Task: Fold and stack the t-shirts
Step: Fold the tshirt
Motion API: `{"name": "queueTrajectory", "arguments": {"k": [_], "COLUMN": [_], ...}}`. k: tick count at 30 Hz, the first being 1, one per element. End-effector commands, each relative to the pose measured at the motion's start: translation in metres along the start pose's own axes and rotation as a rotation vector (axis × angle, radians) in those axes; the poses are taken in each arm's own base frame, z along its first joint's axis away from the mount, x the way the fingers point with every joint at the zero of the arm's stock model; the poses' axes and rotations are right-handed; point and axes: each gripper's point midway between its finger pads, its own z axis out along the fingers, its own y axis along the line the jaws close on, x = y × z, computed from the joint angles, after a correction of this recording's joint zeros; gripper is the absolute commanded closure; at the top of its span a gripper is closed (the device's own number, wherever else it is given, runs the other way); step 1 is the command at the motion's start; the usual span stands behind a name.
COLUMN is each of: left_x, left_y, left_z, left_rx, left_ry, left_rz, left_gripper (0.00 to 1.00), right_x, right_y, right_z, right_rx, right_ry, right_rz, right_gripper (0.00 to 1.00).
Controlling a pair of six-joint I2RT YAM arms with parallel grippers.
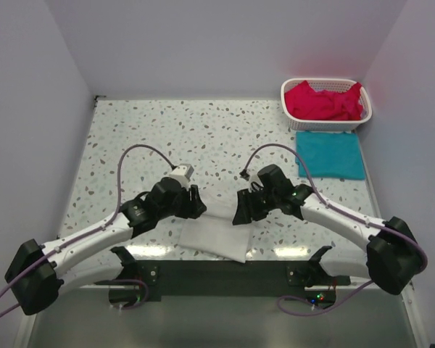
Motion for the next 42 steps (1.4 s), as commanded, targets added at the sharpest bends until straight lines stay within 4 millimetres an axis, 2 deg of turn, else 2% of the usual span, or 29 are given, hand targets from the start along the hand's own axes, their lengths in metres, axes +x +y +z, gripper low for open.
{"name": "queueTrajectory", "arguments": {"k": [1, 3, 4, 5, 9, 13, 15, 16, 19, 24, 25, 26, 27, 29, 31, 32, 34, 36, 37, 39, 42], "left_x": [0.009, 0.015, 0.014, 0.016, 0.004, -0.002, -0.005, -0.007, -0.009, 0.002, 0.002, 0.002, -0.002, -0.010, -0.018, -0.028, -0.037, -0.050, -0.049, -0.065, -0.066], "left_y": [-0.018, -0.018, -0.015, -0.014, -0.025, -0.019, -0.016, -0.015, -0.004, 0.025, 0.026, 0.037, 0.040, 0.044, 0.037, 0.030, 0.020, 0.008, 0.008, -0.002, 0.000], "left_z": [0.011, 0.021, 0.026, 0.034, 0.054, 0.075, 0.084, 0.087, 0.096, 0.112, 0.113, 0.116, 0.119, 0.122, 0.122, 0.122, 0.118, 0.107, 0.103, 0.088, 0.075], "left_rx": [0.123, 0.117, 0.094, 0.080, 0.100, 0.046, 0.020, 0.014, -0.004, -0.040, -0.032, -0.051, -0.050, -0.040, -0.003, 0.021, 0.058, 0.098, 0.103, 0.143, 0.148], "left_ry": [0.028, 0.066, 0.068, 0.086, 0.061, 0.059, 0.061, 0.059, 0.066, 0.116, 0.124, 0.128, 0.117, 0.107, 0.099, 0.082, 0.073, 0.033, 0.026, -0.044, -0.096], "left_rz": [0.083, 0.088, 0.085, 0.082, 0.085, 0.075, 0.071, 0.058, 0.005, -0.090, -0.110, -0.131, -0.144, -0.169, -0.175, -0.169, -0.174, -0.171, -0.174, -0.164, -0.163], "left_gripper": [0.50, 0.53, 0.59, 0.61, 0.63, 0.64, 0.64, 0.64, 0.64, 0.64, 0.64, 0.64, 0.64, 0.64, 0.60, 0.58, 0.55, 0.50, 0.48, 0.42, 0.41], "right_x": [-0.015, -0.013, -0.013, -0.012, -0.011, -0.021, -0.024, -0.026, -0.029, -0.016, -0.023, -0.026, -0.027, -0.040, -0.055, -0.062, -0.085, -0.099, -0.108, -0.114, -0.113], "right_y": [0.030, 0.020, 0.017, 0.013, -0.010, -0.045, -0.055, -0.069, -0.085, -0.107, -0.115, -0.119, -0.128, -0.135, -0.136, -0.134, -0.125, -0.111, -0.104, -0.090, -0.078], "right_z": [0.013, 0.023, 0.026, 0.030, 0.047, 0.049, 0.047, 0.046, 0.048, 0.062, 0.061, 0.061, 0.062, 0.061, 0.055, 0.052, 0.040, 0.030, 0.021, 0.013, 0.008], "right_rx": [-0.175, -0.146, -0.136, -0.127, -0.093, -0.061, -0.073, -0.052, -0.033, -0.048, -0.044, -0.044, -0.048, -0.058, -0.069, -0.070, -0.081, -0.118, -0.135, -0.186, -0.255], "right_ry": [-0.050, -0.033, -0.030, -0.021, 0.004, -0.035, -0.044, -0.050, -0.038, 0.033, 0.018, 0.015, 0.017, -0.004, -0.038, -0.057, -0.119, -0.166, -0.207, -0.242, -0.278], "right_rz": [-0.053, -0.042, -0.042, -0.038, 0.009, 0.096, 0.138, 0.177, 0.217, 0.325, 0.344, 0.350, 0.380, 0.402, 0.412, 0.407, 0.360, 0.338, 0.308, 0.303, 0.304], "right_gripper": [0.52, 0.52, 0.53, 0.53, 0.55, 0.57, 0.57, 0.57, 0.57, 0.59, 0.59, 0.59, 0.61, 0.62, 0.62, 0.62, 0.60, 0.56, 0.55, 0.53, 0.52]}}
